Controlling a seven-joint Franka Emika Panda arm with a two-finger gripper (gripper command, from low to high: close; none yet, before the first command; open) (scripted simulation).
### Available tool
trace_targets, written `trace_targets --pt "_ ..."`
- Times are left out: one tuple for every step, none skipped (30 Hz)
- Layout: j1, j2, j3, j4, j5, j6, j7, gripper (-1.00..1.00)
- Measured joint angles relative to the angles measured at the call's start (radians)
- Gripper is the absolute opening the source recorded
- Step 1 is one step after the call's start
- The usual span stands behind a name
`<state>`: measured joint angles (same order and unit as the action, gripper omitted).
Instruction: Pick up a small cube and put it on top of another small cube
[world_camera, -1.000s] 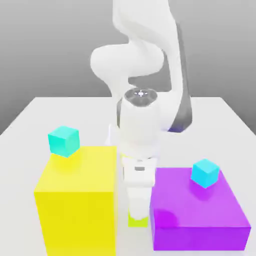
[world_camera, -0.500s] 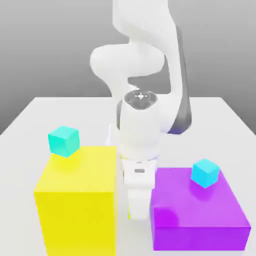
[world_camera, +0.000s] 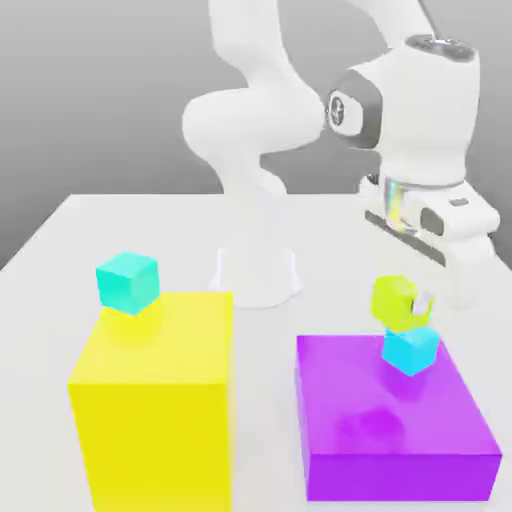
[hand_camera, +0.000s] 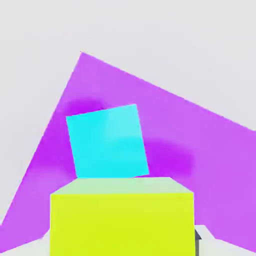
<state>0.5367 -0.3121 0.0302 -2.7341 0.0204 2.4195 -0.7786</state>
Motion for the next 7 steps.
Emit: trace_targets --pt "0.005 0.018 0.004 -0.007 0.0 0.026 -0.002 -1.0" --pt "0.008 0.044 0.007 -0.016 0.0 0.06 -0.003 -1.0" --pt "0.008 0.074 0.009 -0.024 -0.001 0.098 -0.002 -1.0" --pt "0.008 0.106 0.01 -0.033 -0.003 0.139 -0.001 -1.0" --pt "0.007 0.129 0.011 -0.039 -0.005 0.168 0.0 1.0" --pt "0.007 0.129 0.011 -0.039 -0.005 0.168 0.0 1.0" --pt "0.007 0.129 0.011 -0.039 -0.005 0.168 0.0 1.0"
